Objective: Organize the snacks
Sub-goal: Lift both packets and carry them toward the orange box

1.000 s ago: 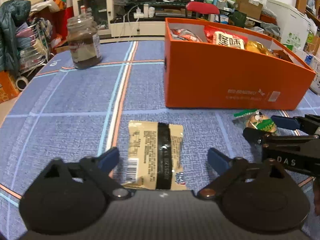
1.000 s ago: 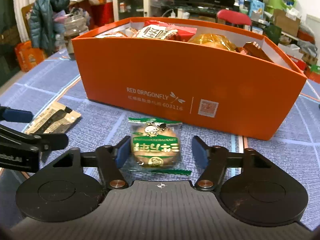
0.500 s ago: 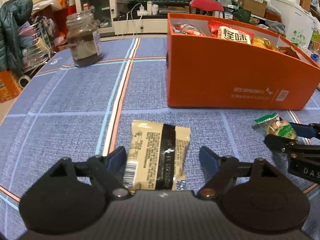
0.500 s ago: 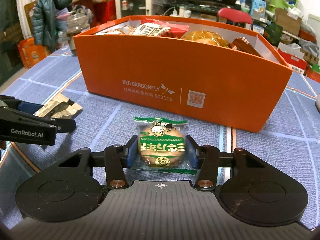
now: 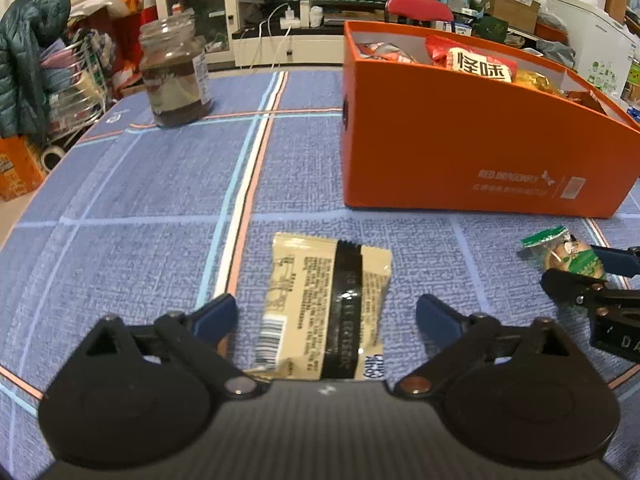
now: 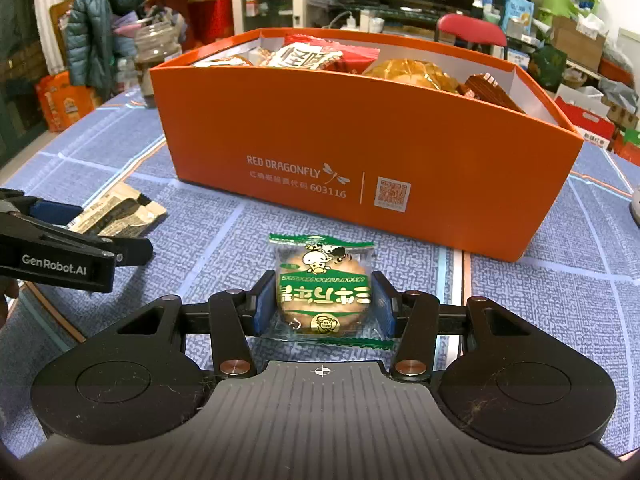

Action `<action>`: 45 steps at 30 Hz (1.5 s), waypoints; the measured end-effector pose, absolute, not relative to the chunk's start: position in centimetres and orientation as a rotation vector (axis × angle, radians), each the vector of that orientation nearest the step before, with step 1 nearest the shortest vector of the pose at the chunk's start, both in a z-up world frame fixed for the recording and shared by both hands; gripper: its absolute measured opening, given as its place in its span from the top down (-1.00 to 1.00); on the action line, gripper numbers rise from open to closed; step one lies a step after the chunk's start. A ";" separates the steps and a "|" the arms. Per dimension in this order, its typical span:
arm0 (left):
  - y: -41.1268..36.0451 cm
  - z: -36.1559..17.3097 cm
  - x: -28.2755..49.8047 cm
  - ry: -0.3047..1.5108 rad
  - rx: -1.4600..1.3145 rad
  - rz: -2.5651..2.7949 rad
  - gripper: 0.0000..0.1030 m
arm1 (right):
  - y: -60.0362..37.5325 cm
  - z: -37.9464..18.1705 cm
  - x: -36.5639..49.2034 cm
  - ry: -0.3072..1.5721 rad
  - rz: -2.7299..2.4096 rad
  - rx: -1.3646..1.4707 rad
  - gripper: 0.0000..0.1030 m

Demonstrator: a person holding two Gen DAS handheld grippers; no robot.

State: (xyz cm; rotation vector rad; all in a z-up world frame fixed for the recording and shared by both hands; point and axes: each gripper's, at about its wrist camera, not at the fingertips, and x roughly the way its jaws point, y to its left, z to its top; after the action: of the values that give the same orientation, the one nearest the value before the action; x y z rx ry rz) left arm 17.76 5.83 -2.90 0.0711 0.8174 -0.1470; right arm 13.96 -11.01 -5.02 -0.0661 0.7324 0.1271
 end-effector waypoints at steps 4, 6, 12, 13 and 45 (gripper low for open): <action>5.9 -2.9 17.6 0.817 0.071 -0.152 -0.89 | -11.0 -5.0 13.9 0.733 0.127 -0.066 0.32; 5.9 -2.9 17.5 0.816 0.072 -0.159 -0.88 | -11.0 -5.0 13.9 0.734 0.128 -0.068 0.32; 6.1 -2.6 17.4 0.816 0.073 -0.208 -0.61 | -11.2 -5.0 13.8 0.737 0.130 -0.069 0.32; 6.2 -2.5 17.4 0.818 0.073 -0.213 -0.59 | -11.2 -5.0 13.8 0.737 0.130 -0.070 0.31; 5.0 0.7 15.9 0.760 0.046 -0.271 0.11 | -11.9 -1.7 11.8 0.691 0.155 -0.061 0.33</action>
State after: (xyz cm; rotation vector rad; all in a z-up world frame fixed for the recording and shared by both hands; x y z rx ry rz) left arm 15.94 5.03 0.69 0.0458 0.7599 -0.2715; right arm 11.76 -11.90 -1.66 -0.0611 0.6914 0.1547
